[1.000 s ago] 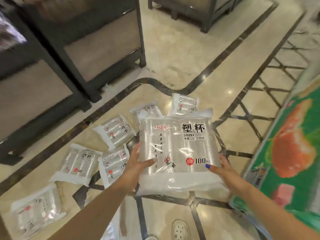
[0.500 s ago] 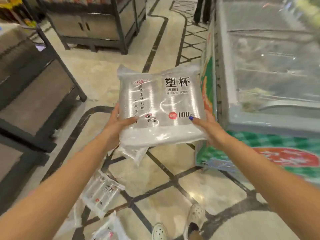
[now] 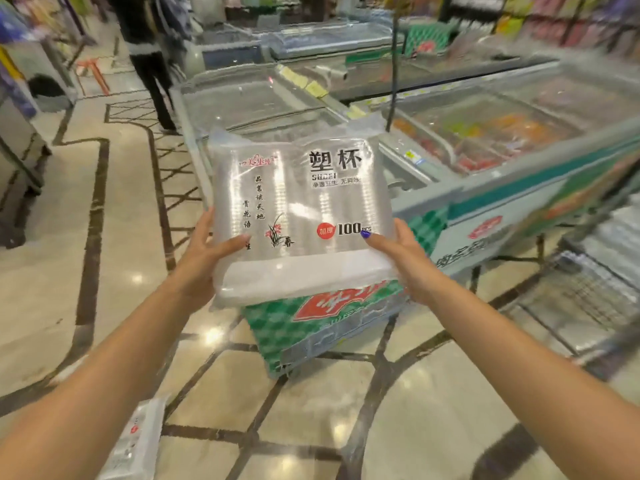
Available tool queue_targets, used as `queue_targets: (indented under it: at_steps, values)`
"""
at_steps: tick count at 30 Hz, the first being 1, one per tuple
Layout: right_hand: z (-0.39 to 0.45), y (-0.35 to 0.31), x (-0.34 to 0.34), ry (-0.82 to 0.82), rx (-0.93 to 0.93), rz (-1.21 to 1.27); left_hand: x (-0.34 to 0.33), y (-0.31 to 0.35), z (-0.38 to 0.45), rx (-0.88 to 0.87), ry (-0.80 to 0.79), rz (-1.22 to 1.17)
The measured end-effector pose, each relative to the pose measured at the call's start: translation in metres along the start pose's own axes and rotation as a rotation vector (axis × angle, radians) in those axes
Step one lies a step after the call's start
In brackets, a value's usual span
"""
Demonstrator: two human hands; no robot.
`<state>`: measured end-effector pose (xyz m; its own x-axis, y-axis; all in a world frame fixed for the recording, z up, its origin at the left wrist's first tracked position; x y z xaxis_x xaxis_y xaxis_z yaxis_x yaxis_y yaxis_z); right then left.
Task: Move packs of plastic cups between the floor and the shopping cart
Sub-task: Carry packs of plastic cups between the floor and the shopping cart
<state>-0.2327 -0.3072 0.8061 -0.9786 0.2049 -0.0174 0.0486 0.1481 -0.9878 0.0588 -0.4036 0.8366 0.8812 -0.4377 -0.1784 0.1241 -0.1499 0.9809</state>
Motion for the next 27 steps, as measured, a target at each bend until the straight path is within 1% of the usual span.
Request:
queue_targets:
  at_steps: [2,4,7,9,10,11,13,15,17,19,22,25,27]
  values:
    - [-0.013,-0.002,0.062,0.103,0.013,0.034,-0.067,-0.007,0.032,0.007,0.008,0.009]
    - [-0.026,-0.001,0.127,0.211,0.033,0.065,-0.136,-0.017,0.060,0.038,-0.019,0.025]
    - [-0.053,-0.001,0.215,0.342,0.071,0.094,-0.244,-0.020,0.086,0.066,-0.172,0.042]
    - [-0.073,0.002,0.268,0.440,0.079,0.110,-0.296,-0.043,0.118,0.032,-0.250,0.050]
    - [-0.083,0.004,0.293,0.493,0.080,0.119,-0.324,-0.049,0.127,0.042,-0.282,0.055]
    - [-0.092,0.008,0.316,0.550,0.076,0.131,-0.348,-0.059,0.139,0.084,-0.346,0.051]
    - [-0.110,0.018,0.357,0.640,0.060,0.162,-0.397,-0.077,0.157,0.173,-0.466,0.077]
    - [-0.126,0.031,0.393,0.711,0.038,0.179,-0.441,-0.098,0.174,0.208,-0.565,0.124]
    - [-0.138,0.044,0.425,0.791,0.044,0.214,-0.484,-0.111,0.187,0.245,-0.611,0.165]
    - [-0.143,0.054,0.453,0.852,0.043,0.230,-0.520,-0.131,0.213,0.305,-0.688,0.181]
    - [-0.138,0.067,0.495,0.931,0.043,0.241,-0.572,-0.155,0.262,0.340,-0.788,0.204]
    - [-0.121,0.075,0.542,1.007,0.052,0.258,-0.630,-0.167,0.307,0.337,-0.891,0.210]
    - [-0.105,0.078,0.574,1.050,0.052,0.278,-0.670,-0.169,0.338,0.349,-0.918,0.216]
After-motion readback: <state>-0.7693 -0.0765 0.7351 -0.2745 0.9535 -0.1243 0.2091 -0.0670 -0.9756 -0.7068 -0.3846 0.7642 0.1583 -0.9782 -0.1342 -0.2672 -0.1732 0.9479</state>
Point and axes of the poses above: each hand's wrist, its own z-axis towards the middle knuckle, its own x-axis out of the back of the hand, y = z × x, the point moved 2 cm from there along z, towards the middle knuckle, and after that the axes turned 6 degrees about -y, right-handed, at the moved point
